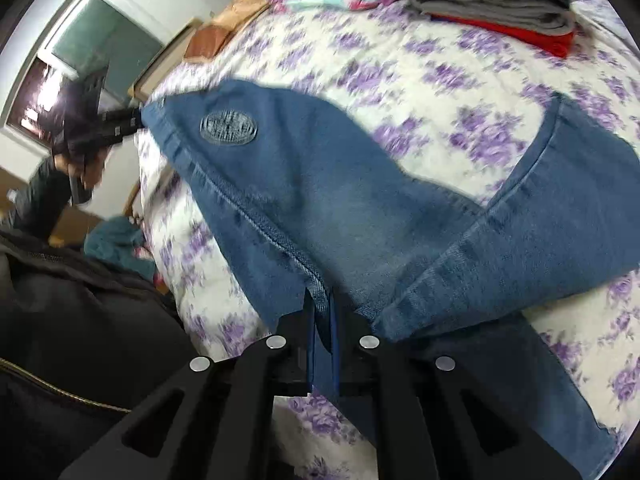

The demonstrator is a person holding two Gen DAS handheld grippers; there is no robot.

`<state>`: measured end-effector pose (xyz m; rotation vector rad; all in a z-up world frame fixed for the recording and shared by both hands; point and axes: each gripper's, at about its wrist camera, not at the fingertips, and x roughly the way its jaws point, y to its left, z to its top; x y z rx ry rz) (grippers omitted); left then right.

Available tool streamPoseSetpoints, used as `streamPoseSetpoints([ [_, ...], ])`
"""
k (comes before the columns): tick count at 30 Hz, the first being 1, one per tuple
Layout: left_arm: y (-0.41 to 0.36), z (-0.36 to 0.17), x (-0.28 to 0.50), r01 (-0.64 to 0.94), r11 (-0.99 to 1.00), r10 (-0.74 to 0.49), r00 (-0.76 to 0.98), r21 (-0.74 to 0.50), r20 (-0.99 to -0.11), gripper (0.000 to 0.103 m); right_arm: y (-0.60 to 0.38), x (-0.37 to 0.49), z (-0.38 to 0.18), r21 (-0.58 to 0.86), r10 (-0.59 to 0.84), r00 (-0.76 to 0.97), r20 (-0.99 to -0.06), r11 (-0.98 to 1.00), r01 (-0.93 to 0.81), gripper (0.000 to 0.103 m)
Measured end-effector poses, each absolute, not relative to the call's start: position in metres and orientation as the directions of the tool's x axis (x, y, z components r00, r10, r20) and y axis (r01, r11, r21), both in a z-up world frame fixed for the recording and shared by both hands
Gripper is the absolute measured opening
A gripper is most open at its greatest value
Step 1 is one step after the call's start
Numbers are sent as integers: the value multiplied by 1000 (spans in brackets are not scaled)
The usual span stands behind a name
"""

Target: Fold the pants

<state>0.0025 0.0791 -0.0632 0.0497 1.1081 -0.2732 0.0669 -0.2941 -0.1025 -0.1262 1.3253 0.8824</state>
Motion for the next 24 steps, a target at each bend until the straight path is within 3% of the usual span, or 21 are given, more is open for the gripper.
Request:
streamPoseSetpoints([
  [4,87,-56,16,165,977,-195,439,-134,-877,29,-289,78,-84,349,482,30,-875,674,-651,7],
  [8,82,-27,11,229,967,-211,492,-109,-844,28,-294,75,-69,347,484,16,-875,650,-676,9],
  [10,88,-24,2,229,968,-205,495,-101,-845,38,-299,70,-73,382,491,-30,-871,638,-669,13],
  [11,92,-27,0,215,971,-197,484,-103,-852,53,-299,68,-80,394,485,-53,-873,635,-664,13],
  [16,120,-57,-17,89,976,-219,385,-200,-896,62,-293,54,-140,359,339,-161,-927,683,-636,13],
  [18,132,-61,-20,19,974,-217,385,-227,-897,70,-293,55,-141,368,350,-159,-923,687,-626,13],
  [19,137,-63,-22,-7,969,-224,384,-246,-895,71,-294,58,-135,381,375,-148,-915,685,-621,20],
  [20,140,-63,-21,-21,966,-231,384,-259,-894,74,-295,61,-126,389,399,-132,-908,681,-621,38],
  [21,145,-64,-19,-47,959,-239,385,-278,-891,76,-295,65,-113,387,421,-102,-901,677,-626,45],
  [24,148,-68,-3,-92,946,-259,368,-312,-893,78,-292,79,-86,365,449,-36,-893,676,-640,51],
])
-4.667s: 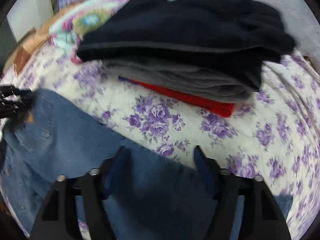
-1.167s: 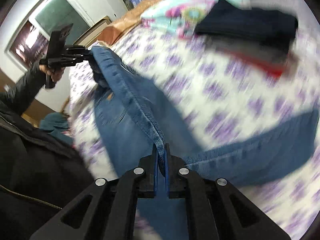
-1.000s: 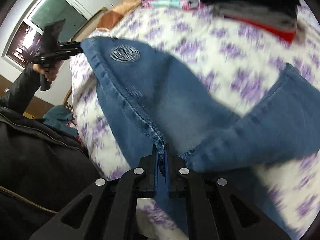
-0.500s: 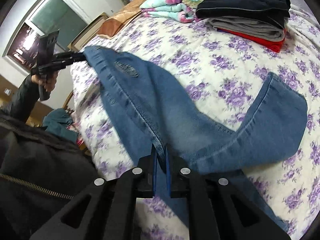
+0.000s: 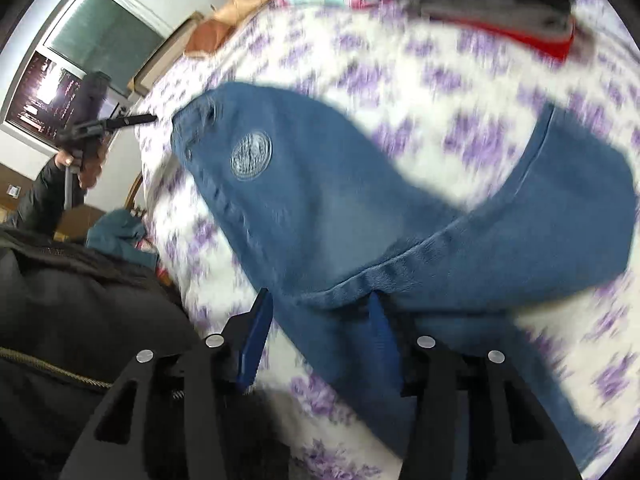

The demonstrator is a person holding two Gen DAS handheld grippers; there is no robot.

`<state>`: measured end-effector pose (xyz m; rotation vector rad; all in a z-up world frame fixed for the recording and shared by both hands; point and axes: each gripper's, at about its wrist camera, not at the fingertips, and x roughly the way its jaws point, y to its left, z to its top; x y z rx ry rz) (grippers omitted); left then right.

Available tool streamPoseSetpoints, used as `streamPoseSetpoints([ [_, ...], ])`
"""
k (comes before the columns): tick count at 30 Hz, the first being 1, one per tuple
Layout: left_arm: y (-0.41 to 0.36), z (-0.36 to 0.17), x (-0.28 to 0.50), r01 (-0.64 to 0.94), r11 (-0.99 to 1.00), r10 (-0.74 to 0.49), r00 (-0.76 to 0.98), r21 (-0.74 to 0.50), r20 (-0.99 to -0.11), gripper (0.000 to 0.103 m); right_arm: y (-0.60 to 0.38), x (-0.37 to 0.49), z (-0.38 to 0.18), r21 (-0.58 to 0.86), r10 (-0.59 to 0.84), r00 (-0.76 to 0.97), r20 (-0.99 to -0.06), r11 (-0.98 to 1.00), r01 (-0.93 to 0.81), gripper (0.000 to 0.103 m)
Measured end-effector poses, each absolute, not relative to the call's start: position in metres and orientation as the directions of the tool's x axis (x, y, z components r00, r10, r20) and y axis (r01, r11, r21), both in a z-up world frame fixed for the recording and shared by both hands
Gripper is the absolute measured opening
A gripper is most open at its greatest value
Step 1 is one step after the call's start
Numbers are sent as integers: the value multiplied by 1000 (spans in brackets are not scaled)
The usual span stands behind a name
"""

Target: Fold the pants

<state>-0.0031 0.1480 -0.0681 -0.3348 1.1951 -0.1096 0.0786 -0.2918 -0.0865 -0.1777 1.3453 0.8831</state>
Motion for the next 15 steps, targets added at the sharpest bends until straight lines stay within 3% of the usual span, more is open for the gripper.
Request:
streamPoseSetpoints([
  [4,144,-86,24,-168,913,-320,275,-373,-907,79,-285,96,-65,292,450,109,-886,726,-623,65],
  [8,141,-107,34,-239,871,-395,180,-430,-901,79,-281,101,-65,290,453,153,-878,760,-582,66],
  [15,138,-92,41,-210,871,-401,215,-444,-890,72,-261,97,-71,340,497,148,-855,752,-565,66],
])
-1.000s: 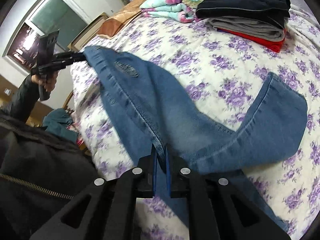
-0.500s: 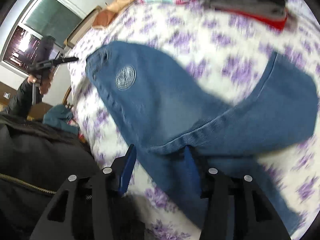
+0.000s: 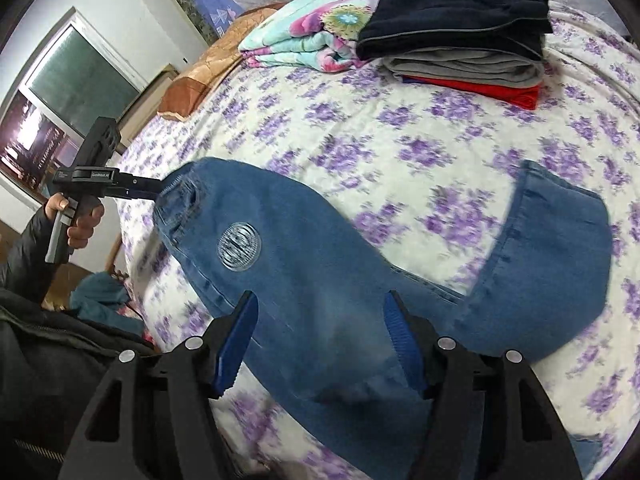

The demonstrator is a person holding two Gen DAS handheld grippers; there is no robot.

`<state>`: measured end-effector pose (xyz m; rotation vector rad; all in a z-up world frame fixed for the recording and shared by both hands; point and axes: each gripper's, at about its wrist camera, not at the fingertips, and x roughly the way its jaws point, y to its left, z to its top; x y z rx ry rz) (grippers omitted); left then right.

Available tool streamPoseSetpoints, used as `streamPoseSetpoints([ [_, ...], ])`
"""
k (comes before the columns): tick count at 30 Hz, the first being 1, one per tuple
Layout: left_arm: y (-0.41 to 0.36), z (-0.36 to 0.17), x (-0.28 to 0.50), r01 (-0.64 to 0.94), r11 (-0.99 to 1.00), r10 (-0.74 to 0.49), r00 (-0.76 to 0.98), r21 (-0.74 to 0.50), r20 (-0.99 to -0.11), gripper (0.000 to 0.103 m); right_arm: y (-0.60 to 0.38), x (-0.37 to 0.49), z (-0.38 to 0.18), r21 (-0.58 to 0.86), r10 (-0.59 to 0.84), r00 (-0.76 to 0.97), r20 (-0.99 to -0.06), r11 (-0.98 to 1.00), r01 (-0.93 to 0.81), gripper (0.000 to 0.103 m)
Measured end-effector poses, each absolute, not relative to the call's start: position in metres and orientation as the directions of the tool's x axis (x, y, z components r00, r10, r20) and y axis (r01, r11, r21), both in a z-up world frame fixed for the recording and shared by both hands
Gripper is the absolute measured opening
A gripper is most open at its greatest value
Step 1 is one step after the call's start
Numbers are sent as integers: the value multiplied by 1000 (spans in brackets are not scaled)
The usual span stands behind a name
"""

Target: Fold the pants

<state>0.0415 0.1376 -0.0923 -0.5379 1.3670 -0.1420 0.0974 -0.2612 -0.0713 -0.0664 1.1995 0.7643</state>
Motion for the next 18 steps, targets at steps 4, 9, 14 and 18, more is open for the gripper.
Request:
streamPoseSetpoints([
  [4,135,-80,44,-172,870,-425,216,-463,-879,74,-218,96,-74,350,529,123,-840,701,-621,66],
  [9,141,-88,49,-232,841,-445,220,-490,-868,75,-131,84,-77,347,563,30,-826,550,-759,72],
  [14,134,-80,60,-192,846,-453,233,-497,-861,77,-45,67,-78,273,553,-2,-833,409,-871,82],
  [18,131,-74,67,-182,824,-486,260,-536,-835,80,-4,59,-97,177,491,54,-869,412,-894,82],
])
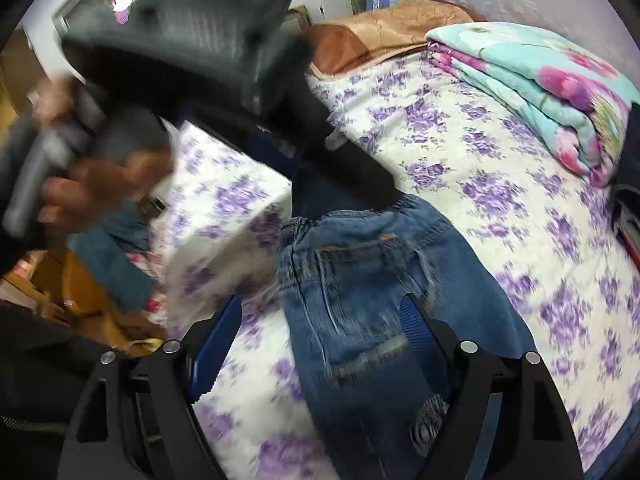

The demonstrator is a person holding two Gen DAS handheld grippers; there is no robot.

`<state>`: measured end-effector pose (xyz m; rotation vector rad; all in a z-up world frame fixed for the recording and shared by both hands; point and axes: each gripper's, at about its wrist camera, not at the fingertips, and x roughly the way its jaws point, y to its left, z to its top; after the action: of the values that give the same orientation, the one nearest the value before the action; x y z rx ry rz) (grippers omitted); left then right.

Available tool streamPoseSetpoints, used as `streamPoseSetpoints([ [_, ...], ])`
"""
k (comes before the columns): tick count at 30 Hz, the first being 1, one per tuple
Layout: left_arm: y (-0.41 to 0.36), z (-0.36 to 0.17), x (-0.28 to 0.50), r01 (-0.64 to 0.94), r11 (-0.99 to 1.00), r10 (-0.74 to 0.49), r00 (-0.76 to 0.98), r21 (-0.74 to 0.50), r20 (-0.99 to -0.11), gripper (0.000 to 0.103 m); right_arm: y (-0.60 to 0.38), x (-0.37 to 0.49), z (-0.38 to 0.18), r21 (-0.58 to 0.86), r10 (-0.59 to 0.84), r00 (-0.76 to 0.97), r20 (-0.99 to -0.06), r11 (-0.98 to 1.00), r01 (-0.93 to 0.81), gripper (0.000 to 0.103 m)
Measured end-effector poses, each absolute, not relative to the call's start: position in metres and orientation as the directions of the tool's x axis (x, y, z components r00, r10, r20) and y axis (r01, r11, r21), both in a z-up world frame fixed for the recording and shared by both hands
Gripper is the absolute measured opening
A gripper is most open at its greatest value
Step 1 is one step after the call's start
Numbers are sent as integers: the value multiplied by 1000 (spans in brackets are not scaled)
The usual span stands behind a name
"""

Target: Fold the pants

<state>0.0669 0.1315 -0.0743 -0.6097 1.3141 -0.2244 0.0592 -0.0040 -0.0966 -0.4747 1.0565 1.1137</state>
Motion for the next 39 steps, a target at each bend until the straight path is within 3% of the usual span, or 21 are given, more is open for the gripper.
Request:
streamPoseSetpoints([
  [1,132,-74,67,-182,819,-492,265,-544,-829,80,4,57,-105,143,457,71,-887,415,-898,75],
  [2,133,-73,69,-184,812,-502,267,-555,-823,80,12,54,-115,100,413,87,-907,411,-906,39],
  [3,135,-74,69,-189,806,-509,261,-560,-820,80,14,55,-120,71,383,105,-918,419,-905,28],
  [5,142,-75,67,-205,792,-523,257,-575,-813,80,6,67,-118,150,413,67,-908,469,-870,14],
  [7,152,-69,62,-199,793,-518,280,-576,-809,80,-12,82,-104,224,472,50,-880,505,-833,11],
  [15,157,-65,57,-179,794,-543,218,-580,-811,80,-42,104,-64,239,545,112,-831,531,-813,11],
  [21,149,-91,75,-275,761,-562,172,-587,-809,83,-50,97,-60,288,577,48,-815,477,-831,11],
  [31,120,-92,97,-168,880,-424,140,-444,-895,81,-39,82,-90,317,541,-37,-840,435,-843,11],
  [33,128,-93,91,-185,858,-456,153,-479,-877,82,-39,82,-92,314,546,-23,-837,445,-839,17],
  [35,143,-91,84,-211,818,-504,188,-536,-843,82,-40,85,-91,274,536,35,-843,484,-831,55],
  [39,159,-90,76,-249,791,-516,219,-559,-828,83,-33,92,-87,282,560,60,-826,503,-817,56],
])
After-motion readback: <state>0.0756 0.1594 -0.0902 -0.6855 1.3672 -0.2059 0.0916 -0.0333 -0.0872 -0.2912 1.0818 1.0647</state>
